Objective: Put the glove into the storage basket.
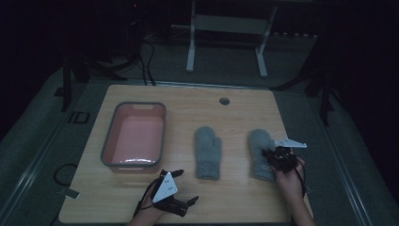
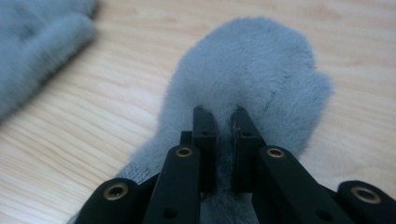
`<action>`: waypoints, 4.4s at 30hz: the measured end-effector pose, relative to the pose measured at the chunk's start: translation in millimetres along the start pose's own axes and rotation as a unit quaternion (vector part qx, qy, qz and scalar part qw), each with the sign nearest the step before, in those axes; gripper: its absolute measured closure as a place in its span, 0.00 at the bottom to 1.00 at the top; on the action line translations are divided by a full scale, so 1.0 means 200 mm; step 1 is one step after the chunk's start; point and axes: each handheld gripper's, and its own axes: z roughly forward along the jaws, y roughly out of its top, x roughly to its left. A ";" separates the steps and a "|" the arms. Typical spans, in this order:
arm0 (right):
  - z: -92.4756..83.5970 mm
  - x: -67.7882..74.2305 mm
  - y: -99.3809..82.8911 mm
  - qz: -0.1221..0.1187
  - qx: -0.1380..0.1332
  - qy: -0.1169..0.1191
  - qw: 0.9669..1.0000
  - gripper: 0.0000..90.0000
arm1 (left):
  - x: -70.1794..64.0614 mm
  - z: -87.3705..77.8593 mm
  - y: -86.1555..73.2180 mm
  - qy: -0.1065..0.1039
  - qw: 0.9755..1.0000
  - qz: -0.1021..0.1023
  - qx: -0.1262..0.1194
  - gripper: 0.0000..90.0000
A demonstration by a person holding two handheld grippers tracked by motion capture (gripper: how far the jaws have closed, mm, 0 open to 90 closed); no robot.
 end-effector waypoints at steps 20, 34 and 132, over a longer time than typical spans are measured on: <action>0.04 0.56 0.29 0.005 -0.034 0.028 0.999 0.93 | 0.00 -0.01 0.00 0.003 1.000 0.001 -0.003 0.01; 0.18 0.84 0.36 -0.011 -0.018 0.072 0.997 0.92 | 0.00 -0.03 0.01 0.003 1.000 0.001 -0.008 0.01; 0.45 0.55 0.19 -0.053 0.071 0.182 0.979 0.87 | 0.53 0.59 0.24 -0.033 0.943 -0.264 0.198 0.82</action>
